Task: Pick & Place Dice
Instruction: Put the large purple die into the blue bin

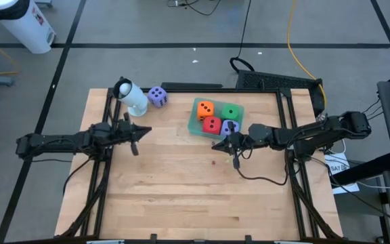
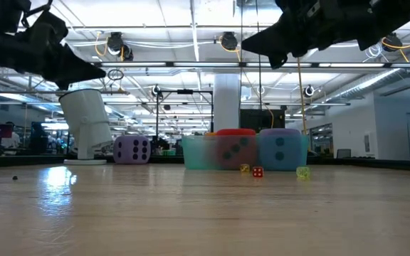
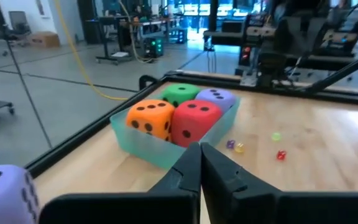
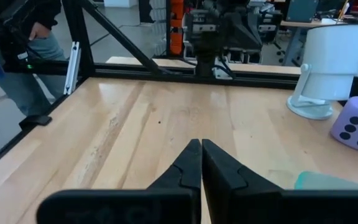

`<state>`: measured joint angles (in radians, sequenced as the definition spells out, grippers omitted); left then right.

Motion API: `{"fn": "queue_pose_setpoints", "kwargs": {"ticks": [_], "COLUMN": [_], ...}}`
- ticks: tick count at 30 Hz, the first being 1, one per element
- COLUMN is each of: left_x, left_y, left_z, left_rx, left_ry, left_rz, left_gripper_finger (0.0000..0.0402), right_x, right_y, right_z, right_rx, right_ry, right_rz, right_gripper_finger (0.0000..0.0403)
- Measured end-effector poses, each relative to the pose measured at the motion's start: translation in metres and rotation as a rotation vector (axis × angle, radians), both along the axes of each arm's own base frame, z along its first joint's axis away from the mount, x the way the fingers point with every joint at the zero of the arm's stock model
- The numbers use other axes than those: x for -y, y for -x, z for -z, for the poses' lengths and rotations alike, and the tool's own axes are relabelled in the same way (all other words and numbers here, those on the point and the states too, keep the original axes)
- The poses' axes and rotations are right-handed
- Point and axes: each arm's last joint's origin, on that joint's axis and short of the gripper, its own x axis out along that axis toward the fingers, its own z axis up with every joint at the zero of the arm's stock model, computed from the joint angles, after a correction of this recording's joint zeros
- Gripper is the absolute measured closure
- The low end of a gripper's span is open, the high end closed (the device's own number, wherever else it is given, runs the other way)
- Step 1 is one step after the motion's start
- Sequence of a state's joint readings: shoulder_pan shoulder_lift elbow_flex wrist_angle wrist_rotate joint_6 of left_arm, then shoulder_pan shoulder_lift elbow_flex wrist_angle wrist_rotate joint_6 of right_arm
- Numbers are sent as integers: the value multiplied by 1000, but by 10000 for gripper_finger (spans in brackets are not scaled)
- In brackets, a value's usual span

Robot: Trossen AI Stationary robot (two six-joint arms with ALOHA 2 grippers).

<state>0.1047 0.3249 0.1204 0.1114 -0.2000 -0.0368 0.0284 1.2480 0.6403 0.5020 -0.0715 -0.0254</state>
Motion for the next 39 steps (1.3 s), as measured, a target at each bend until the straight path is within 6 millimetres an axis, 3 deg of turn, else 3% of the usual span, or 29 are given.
{"fn": "queue_pose_setpoints", "kwargs": {"ticks": [10, 18, 24, 27, 34, 39], "left_x": [2, 1, 1, 5, 17, 18], "left_y": [-2, -2, -5, -9, -13, -12], "left_z": [-4, -4, -12, -16, -39, -45], "left_rx": [56, 77, -39, -58, 159, 232], "left_ry": [71, 125, 188, 172, 73, 109], "left_rz": [58, 43, 8, 74, 368, 338], "left_gripper_finger": [380, 398, 398, 399, 378, 394], "right_x": [-1, -8, -22, -29, -44, -47], "right_y": [1, 2, 4, 4, 4, 5], "right_z": [4, 9, 9, 5, -17, -19], "right_rx": [-49, -93, -98, -55, 153, 162], "right_ry": [-13, -14, -26, -30, -116, -144], "right_rz": [-6, -27, -62, -91, -250, -233], "right_gripper_finger": [399, 393, 398, 395, 400, 402]}}
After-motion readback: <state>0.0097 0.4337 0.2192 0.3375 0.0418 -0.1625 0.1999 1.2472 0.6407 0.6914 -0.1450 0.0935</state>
